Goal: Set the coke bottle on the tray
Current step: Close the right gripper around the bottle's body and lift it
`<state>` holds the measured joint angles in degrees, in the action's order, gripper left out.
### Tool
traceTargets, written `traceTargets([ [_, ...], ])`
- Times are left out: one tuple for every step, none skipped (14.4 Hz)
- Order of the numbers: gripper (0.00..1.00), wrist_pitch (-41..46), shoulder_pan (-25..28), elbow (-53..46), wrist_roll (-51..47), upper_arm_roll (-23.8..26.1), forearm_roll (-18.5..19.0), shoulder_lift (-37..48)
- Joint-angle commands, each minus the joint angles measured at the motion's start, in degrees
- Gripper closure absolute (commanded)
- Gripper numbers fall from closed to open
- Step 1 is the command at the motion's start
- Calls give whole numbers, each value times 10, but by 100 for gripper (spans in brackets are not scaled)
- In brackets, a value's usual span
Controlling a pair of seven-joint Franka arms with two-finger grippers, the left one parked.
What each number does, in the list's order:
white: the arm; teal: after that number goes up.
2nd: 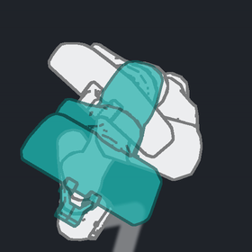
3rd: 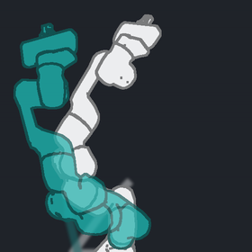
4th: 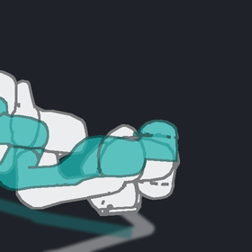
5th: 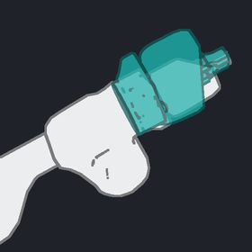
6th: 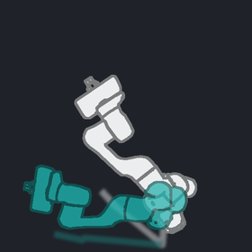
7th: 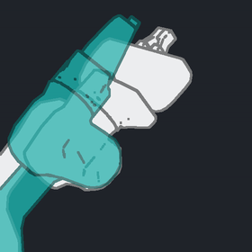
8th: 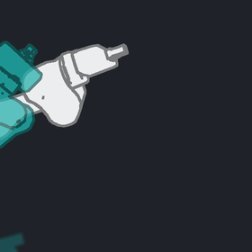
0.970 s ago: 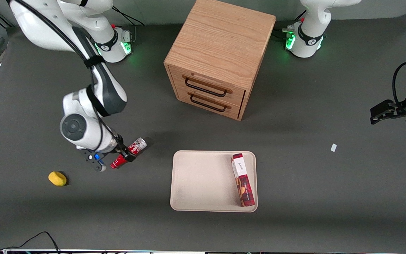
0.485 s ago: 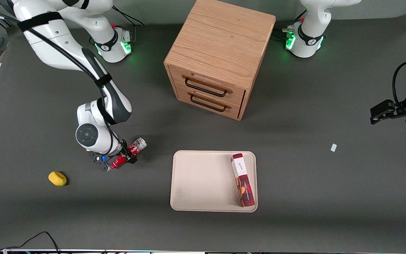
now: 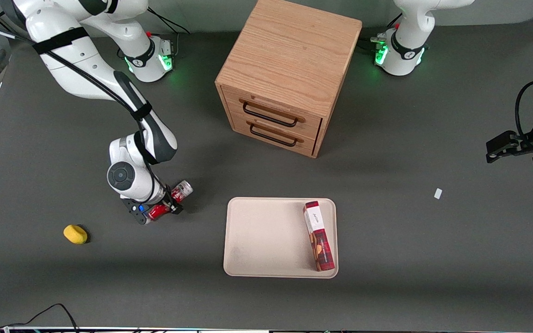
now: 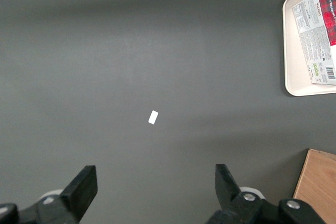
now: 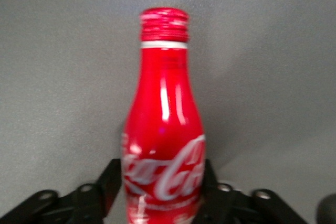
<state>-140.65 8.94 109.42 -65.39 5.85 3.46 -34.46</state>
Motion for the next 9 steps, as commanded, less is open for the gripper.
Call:
traceTargets([
  [87,-7,1,2,-14,0,12,3],
  [98,-5,1,1,-12,0,12,5],
  [100,-1,1,0,-11,0,12,11],
  [100,4,1,-2,-10,0,11,17],
  [100,11,3,-5,-7,0,12,26],
  [100,24,3,-16,-3,0,12,36],
  [100,53,3,-36,11,2,14,44],
  [100,86,3,-67,27,5,14,47],
  [100,125,2,-109,43,7,14,45],
])
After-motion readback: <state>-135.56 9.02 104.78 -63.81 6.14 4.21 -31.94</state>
